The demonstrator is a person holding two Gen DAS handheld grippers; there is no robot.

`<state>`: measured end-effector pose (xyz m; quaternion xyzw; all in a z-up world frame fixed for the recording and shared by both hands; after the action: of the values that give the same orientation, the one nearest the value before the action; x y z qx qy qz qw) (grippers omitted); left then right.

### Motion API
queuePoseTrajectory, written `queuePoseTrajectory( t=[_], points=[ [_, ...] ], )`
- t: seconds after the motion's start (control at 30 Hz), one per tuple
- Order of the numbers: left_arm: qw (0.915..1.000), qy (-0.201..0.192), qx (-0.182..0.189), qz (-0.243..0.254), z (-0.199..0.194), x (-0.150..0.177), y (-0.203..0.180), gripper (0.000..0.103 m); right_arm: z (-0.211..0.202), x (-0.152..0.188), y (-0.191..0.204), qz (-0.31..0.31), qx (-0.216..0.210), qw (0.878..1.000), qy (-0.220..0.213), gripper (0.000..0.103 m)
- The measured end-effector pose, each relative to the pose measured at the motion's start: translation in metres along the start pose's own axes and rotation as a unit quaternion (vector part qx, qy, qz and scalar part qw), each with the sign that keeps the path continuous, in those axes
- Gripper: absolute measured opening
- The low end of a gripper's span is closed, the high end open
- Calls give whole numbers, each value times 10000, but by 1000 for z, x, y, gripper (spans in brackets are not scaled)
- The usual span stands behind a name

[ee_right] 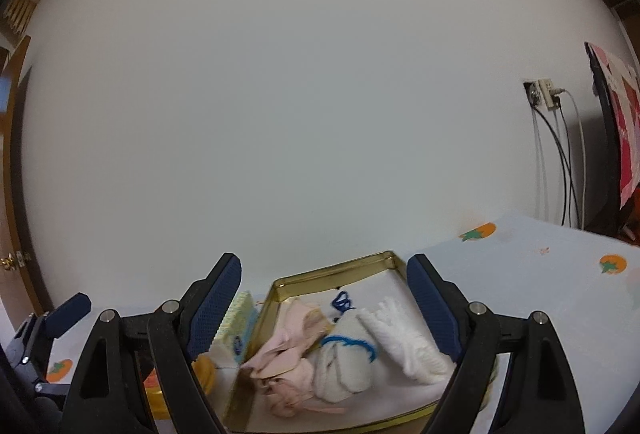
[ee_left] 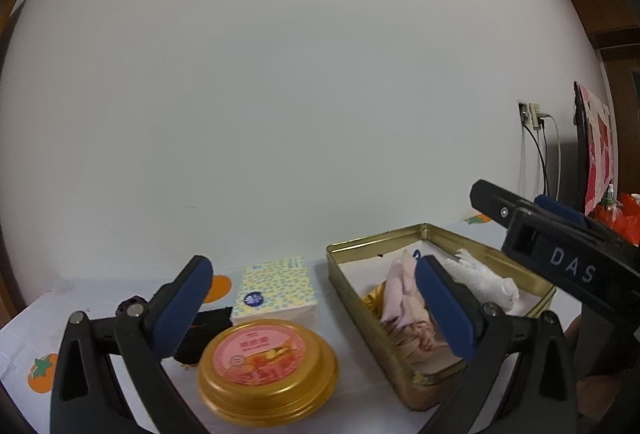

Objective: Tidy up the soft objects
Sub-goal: 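Move both tools back toward the remaining items on the table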

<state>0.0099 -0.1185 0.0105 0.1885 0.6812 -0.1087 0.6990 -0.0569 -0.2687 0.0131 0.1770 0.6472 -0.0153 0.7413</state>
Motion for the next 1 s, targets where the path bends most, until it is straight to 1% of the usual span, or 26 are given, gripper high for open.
queuePoseTrajectory(
  t=[0.2,0.4,0.67,0.8,0.9,1.0],
  points=[
    [9999,27,-161,21,-2,4,26,103,5,10,16,220,-108,9995,204,87],
    [9991,181,-363,-119,0,11,61,103,6,18,46,118,-339,9990,282,87],
    [9959,331,-813,-226,1,21,114,103,9,27,80,28,-599,9975,372,87],
    [9924,437,-1054,-460,0,27,144,103,10,33,99,0,-720,9965,417,87],
    [9901,460,-1266,-407,-1,30,160,103,12,37,115,-71,-836,9954,454,87],
    [9882,503,-1386,-422,-1,35,177,103,14,42,127,-115,-938,9942,506,87]
  ],
)
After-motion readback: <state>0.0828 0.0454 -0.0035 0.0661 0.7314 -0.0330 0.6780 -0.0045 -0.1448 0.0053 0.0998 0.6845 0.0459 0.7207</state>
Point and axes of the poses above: each gripper's, at about its wrist camera, not at the fingertips, and z roughly the way its jaws point, y to its left, x to its underside, the point moved 4 cm from there along z, roughly the way its jaws point, and after that the axes turned 8 degrees about -y, right-handed, at the moved point
